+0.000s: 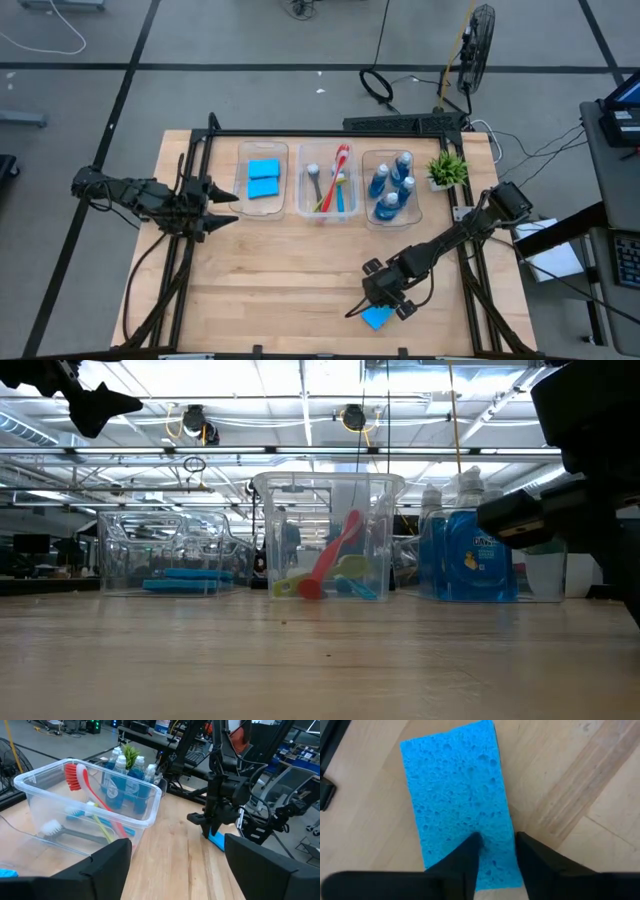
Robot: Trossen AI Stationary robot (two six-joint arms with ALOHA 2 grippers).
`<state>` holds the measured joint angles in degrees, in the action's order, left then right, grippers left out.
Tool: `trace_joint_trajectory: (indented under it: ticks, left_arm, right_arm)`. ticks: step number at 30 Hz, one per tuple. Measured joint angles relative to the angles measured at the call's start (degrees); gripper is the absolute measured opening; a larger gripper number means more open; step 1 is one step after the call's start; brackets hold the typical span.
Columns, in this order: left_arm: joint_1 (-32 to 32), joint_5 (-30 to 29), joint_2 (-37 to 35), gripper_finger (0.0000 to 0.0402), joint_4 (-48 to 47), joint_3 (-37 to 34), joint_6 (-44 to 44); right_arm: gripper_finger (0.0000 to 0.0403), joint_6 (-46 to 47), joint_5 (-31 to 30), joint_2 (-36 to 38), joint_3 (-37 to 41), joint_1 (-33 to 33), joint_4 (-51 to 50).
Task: Pick & Place Kitchen Sink Supplies
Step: Put the blue sponge into the left transparent bin
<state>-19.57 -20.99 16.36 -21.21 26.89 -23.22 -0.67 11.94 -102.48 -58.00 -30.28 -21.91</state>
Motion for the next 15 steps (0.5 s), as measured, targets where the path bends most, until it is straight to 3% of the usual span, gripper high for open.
trace_joint_trajectory:
  ticks: [10,15]
  left_arm:
    - [0.00,-0.02,0.00,0.0301,0.67,0.00,0.24]
    - [0.00,-0.02,0.00,0.0310,0.90,0.00,0.57]
  right_arm:
    - [0.0017,3.58,0.36,0.81,0.20,1.35,0.34]
    - [0.0006,7.08,-0.24,3.87,0.48,4.36,1.01]
